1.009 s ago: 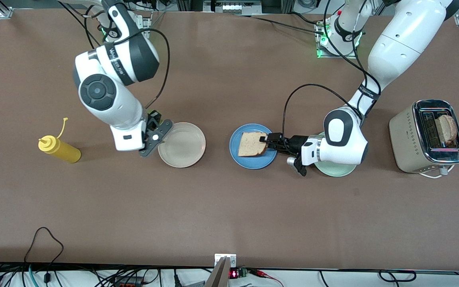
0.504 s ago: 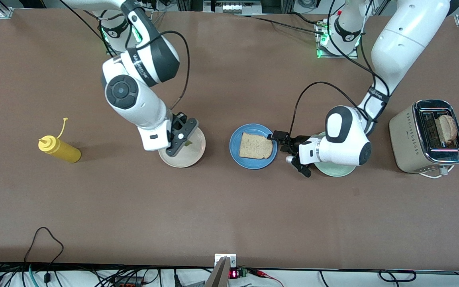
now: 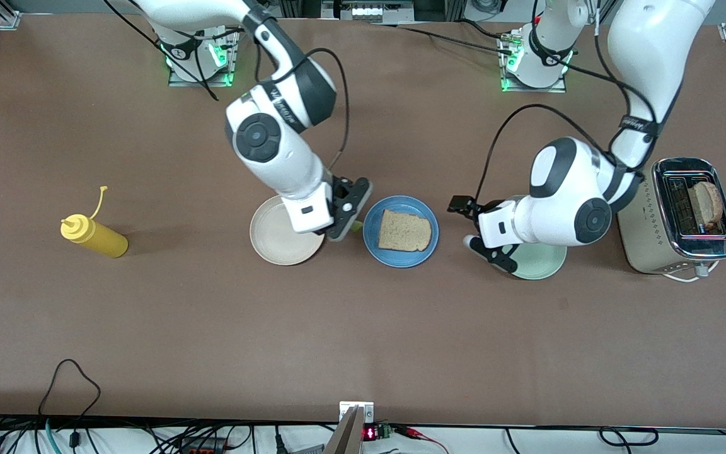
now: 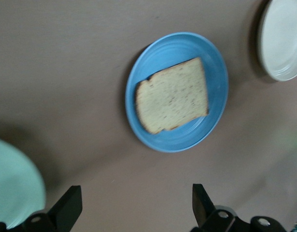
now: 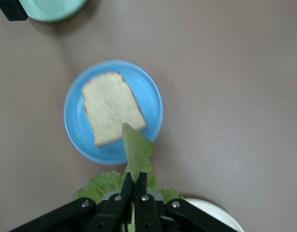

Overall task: Make sandwich in blue plate with both arms
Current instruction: 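Carry the lettuce with the right gripper and lay it on the bread, then open the right gripper and withdraw it beside the yellow bottle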

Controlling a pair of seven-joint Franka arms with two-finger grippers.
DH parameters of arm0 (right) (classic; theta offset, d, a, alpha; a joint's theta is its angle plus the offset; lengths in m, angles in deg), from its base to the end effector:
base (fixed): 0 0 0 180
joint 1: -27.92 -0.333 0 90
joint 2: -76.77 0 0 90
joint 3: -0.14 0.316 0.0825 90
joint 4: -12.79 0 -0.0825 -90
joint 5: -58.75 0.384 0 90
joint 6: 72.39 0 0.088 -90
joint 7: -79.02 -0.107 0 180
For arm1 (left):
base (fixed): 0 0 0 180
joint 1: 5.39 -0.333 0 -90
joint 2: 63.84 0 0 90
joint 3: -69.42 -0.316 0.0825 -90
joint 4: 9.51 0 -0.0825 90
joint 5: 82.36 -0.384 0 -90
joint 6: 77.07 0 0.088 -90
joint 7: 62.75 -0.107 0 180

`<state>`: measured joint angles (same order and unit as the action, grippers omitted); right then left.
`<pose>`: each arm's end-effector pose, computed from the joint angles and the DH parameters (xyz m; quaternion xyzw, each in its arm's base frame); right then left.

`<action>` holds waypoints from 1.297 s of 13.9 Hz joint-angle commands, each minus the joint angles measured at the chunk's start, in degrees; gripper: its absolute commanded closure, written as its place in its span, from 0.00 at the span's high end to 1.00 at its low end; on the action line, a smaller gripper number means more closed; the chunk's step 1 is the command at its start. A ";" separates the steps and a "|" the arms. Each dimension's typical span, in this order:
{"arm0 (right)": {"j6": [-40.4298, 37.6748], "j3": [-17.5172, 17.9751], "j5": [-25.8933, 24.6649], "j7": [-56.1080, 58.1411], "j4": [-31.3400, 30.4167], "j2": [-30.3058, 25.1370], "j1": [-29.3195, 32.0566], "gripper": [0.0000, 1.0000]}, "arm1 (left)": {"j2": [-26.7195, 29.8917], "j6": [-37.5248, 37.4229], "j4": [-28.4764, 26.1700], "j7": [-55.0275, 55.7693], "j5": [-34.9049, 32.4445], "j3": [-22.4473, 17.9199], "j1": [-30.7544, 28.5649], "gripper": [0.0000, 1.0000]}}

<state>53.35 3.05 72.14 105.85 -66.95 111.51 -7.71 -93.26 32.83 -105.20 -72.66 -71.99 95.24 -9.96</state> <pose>0.5779 0.4608 0.3754 -0.8650 -0.4786 -0.0852 0.1241 0.6098 -0.2181 0.3203 0.9527 -0.2105 -0.1272 0.1783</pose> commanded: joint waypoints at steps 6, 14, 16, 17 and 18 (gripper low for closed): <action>15.94 -0.10 1.37 -5.13 8.81 13.68 -7.70 0.00 | 1.82 -10.58 5.70 5.59 -11.51 -0.51 -0.98 1.00; 18.75 -0.62 -1.07 -5.39 8.55 17.91 -9.62 1.00 | 1.73 -10.58 6.93 6.65 -11.51 -0.25 -1.15 1.00; 18.49 -1.06 -1.61 -6.88 8.37 17.03 -10.16 1.00 | 1.73 -10.67 6.93 6.74 -11.51 -0.34 -1.06 1.00; 18.14 -1.15 -1.61 -7.23 7.59 16.16 -9.90 1.00 | 1.73 -10.67 6.93 6.65 -11.51 -0.34 -1.24 1.00; 17.61 -1.50 -1.61 -7.24 6.10 14.15 -9.64 1.00 | 1.73 -10.67 7.02 6.65 -11.51 -0.34 -1.33 1.00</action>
<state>72.13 2.62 71.41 100.02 -59.72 128.35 -17.21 -91.88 23.45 -99.00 -66.75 -82.27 94.82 -11.15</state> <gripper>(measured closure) 0.401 0.000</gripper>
